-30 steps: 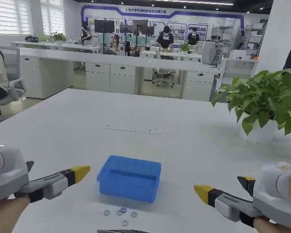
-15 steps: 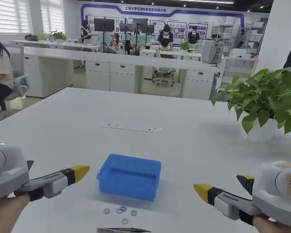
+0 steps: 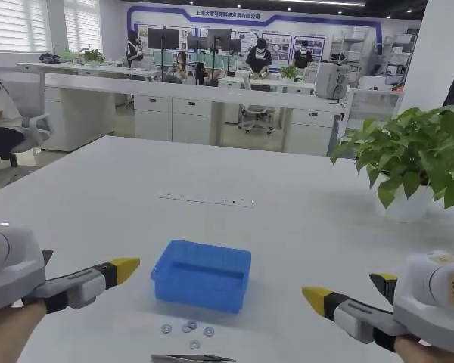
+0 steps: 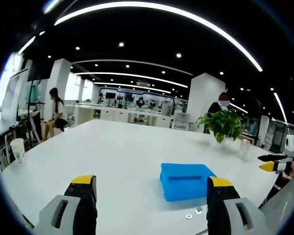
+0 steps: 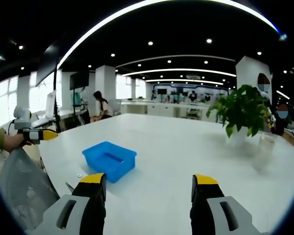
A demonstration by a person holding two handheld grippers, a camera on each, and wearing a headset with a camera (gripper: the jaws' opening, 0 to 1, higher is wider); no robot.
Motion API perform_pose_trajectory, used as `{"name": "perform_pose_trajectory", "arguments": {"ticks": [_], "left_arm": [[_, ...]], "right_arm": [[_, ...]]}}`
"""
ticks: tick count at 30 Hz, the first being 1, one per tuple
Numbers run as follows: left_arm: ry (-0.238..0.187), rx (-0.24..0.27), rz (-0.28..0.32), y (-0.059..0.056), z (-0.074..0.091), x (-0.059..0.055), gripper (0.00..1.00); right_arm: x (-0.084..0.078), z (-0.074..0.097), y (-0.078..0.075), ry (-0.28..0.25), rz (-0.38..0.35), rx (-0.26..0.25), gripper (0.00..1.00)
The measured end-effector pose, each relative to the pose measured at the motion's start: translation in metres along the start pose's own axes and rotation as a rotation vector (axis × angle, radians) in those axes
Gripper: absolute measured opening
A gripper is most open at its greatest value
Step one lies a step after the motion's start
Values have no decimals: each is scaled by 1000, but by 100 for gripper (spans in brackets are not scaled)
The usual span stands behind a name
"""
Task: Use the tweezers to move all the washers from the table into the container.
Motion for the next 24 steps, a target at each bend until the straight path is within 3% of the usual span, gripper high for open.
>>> {"name": "perform_pose_trajectory", "arguments": {"ticks": [7,11,18,20,23,24], "left_arm": [[-1,9,9,2,1,0,94],[-5,11,15,3,2,1,93],[-38,-55,75,-3,2,6,92],[-88,-72,107,-4,4,13,92],[-80,-67,115,-1,3,12,92],[-72,-86,128,-3,3,11,93]], "right_arm": [[-3,0,0,16,-9,-2,69],[-2,-2,4,16,3,22,69],[0,-2,4,8,-12,22,70],[2,-1,4,-1,-6,21,69],[-3,-4,3,36,4,19,68],[-4,-4,3,37,2,20,68]]}}
Point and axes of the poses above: the centre of the closed fingertips' face, and the gripper's own axes: z roughly backward along the fingers, y roughly to its left, x roughly out of its top, the point moved 3 cm from there along z, roughly backward along the fingers, and after that the axes turned 3 degrees about z, right-handed, at the moved point
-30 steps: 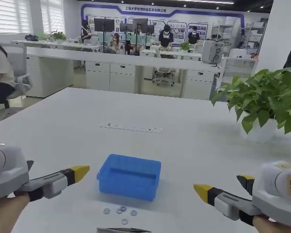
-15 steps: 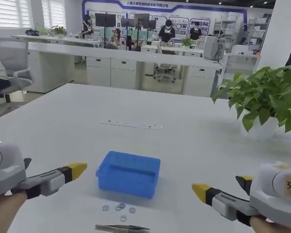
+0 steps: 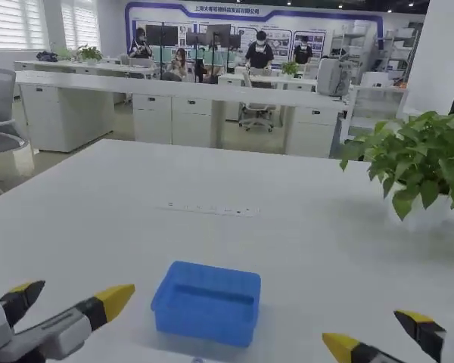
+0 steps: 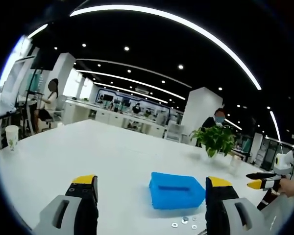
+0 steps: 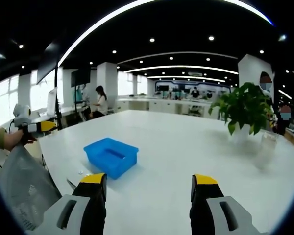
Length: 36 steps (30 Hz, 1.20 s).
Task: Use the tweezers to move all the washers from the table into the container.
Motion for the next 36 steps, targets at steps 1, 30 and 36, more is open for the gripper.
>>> {"name": "perform_pose_trajectory", "arguments": {"ticks": [1,30,36], "left_arm": [[3,-23,18,-3,0,-1,94],[931,-924,-612,-56,-22,-144,10],[950,-972,-781,-56,-21,-157,8]], "right_arm": [[0,0,0,5,-1,1,68],[-29,-9,76,369,185,214,18],[-29,-27,99,423,264,366,14]]}}
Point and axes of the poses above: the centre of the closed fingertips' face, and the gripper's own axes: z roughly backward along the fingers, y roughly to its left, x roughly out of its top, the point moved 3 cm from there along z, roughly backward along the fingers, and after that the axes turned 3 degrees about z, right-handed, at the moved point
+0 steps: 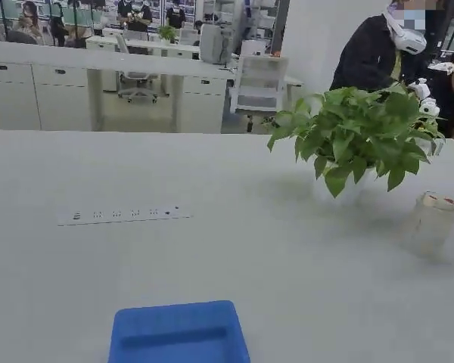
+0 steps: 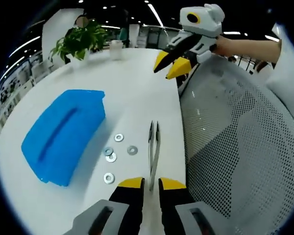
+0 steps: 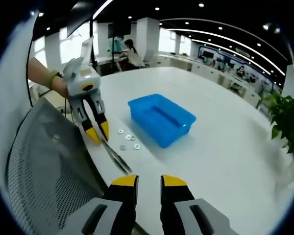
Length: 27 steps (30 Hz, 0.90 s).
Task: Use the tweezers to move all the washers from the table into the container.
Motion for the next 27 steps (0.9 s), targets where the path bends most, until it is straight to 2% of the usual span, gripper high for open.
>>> {"name": "perform_pose_trajectory", "arguments": {"ticks": [1,2,4,10,12,14,17,19,23,25,27], "left_arm": [[-36,3,-30,2,-1,6,7],[-5,6,3,1,-1,2,5],[-6,11,1,1,-2,4,3],[42,77,-38,2,-1,1,0],[48,89,-36,2,-1,1,0],[65,110,-65,2,-1,1,0],[92,119,-86,-1,3,3,0],[97,133,-93,-4,9,9,0],[76,153,-58,-11,22,20,0],[73,160,-46,-16,26,24,0],[58,169,-58,-23,33,29,0]], "right_arm": [[3,-5,3,11,18,38,14],[4,-7,5,19,37,60,13],[7,-15,11,36,73,117,11],[9,-42,25,60,191,263,13],[9,-49,29,62,217,301,15],[8,-57,35,55,229,346,16],[5,-67,40,63,268,375,17],[2,-73,43,66,296,398,17],[3,-77,51,41,339,429,16],[6,-77,51,27,347,425,15],[11,-75,54,-9,330,439,13]]}}
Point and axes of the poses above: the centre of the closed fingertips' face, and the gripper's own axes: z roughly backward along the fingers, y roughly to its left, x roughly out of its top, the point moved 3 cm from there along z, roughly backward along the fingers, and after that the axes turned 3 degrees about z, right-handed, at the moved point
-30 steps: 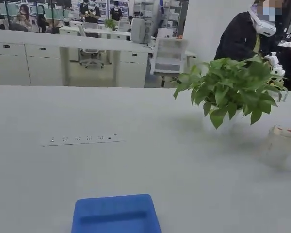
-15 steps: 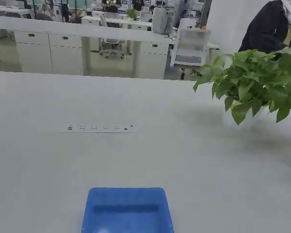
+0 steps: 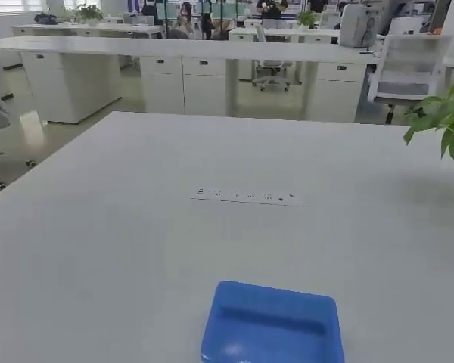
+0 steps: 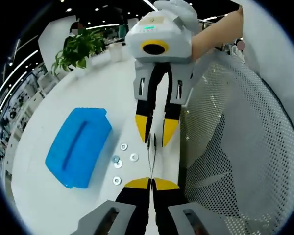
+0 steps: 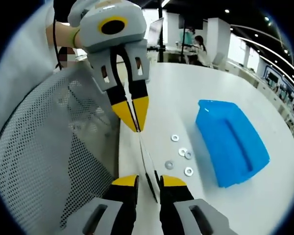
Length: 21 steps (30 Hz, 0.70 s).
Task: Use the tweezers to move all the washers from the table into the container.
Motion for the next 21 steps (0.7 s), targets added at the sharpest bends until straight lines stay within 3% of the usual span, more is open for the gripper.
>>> {"name": "perform_pose_trajectory", "arguments": {"ticks": [10,21], "left_arm": [[-6,36,-27,-8,30,34,0],[20,12,-96,7,36,63,0]], "right_arm": [[11,-7,6,-67,42,40,8],[19,-11,-7,-117,23,21,7]]}}
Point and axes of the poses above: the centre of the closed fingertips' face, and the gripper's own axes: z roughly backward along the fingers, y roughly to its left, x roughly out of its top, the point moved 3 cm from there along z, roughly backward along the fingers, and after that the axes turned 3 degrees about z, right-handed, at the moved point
